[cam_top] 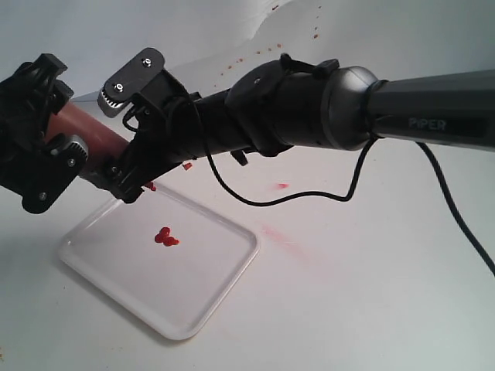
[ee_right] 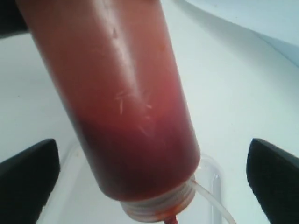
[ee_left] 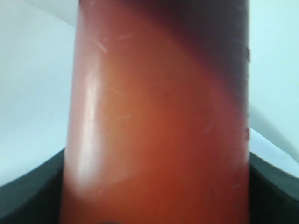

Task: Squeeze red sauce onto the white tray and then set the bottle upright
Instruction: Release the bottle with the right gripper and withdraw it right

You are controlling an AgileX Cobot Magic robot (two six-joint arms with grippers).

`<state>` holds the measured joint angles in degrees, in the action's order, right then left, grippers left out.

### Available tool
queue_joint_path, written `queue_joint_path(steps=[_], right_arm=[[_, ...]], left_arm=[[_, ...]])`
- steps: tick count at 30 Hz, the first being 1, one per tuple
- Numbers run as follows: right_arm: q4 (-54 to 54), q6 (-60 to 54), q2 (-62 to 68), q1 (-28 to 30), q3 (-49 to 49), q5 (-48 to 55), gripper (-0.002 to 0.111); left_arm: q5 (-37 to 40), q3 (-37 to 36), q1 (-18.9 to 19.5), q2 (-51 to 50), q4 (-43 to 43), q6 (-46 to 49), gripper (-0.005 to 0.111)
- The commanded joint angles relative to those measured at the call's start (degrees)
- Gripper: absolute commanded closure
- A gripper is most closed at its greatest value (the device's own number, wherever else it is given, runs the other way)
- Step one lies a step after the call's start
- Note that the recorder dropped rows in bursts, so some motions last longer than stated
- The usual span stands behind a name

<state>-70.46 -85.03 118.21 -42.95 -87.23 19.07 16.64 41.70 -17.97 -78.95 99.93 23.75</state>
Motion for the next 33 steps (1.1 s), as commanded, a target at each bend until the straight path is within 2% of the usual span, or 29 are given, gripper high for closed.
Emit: queue_joint_path(steps=[1,3,8,11,13,14,18,22,24,28,33], right_arm=[[15.5,12.7,-0.8,0.2,0.1,1.6,0.003],[20.1,17.8,-1.4,0.2,0.1,2.8,0.003],[26.4,22.3,-3.8,0.2,0.1,5.0,0.003],[35.7,31.8,-5.1,0.2,0.1,6.6,0.003],[45.8,40.0,-5.3,0.2,0.1,8.4,0.006],[52.9,46.4,-5.4,0.2,0.1,11.1,0.011],[67.1,56.8,-5.3,0.2,0.1,16.8,0.042],[75.5,60.1,-5.3,0.2,0.1,23.0,0.090],[77.2,61.1,-5.3,0.3,0.1,25.0,0.108],[77.6,65.8,-5.3,3.1,0.1,26.3,0.108],[73.4,68.6,-5.3,9.1,0.1,28.7,0.108]], left_arm=[[1.2,0.6,-0.3,0.8,0.0,-1.2,0.106],[1.3,0.6,-0.3,0.8,0.0,-1.4,0.106],[1.3,0.6,-0.3,0.8,0.0,-1.4,0.106],[1.3,0.6,-0.3,0.8,0.0,-2.4,0.106],[1.3,0.6,-0.3,0.8,0.0,-3.4,0.106],[1.3,0.6,-0.3,0.8,0.0,-4.4,0.106],[1.3,0.6,-0.3,0.8,0.0,-4.5,0.106],[1.3,0.6,-0.3,0.8,-0.2,-8.7,0.106],[1.3,0.6,-0.3,0.8,-1.4,-11.2,0.106],[-1.6,0.6,-0.3,0.8,-5.8,-19.4,0.106],[-5.3,0.6,-0.3,0.8,-12.4,-23.8,0.106]])
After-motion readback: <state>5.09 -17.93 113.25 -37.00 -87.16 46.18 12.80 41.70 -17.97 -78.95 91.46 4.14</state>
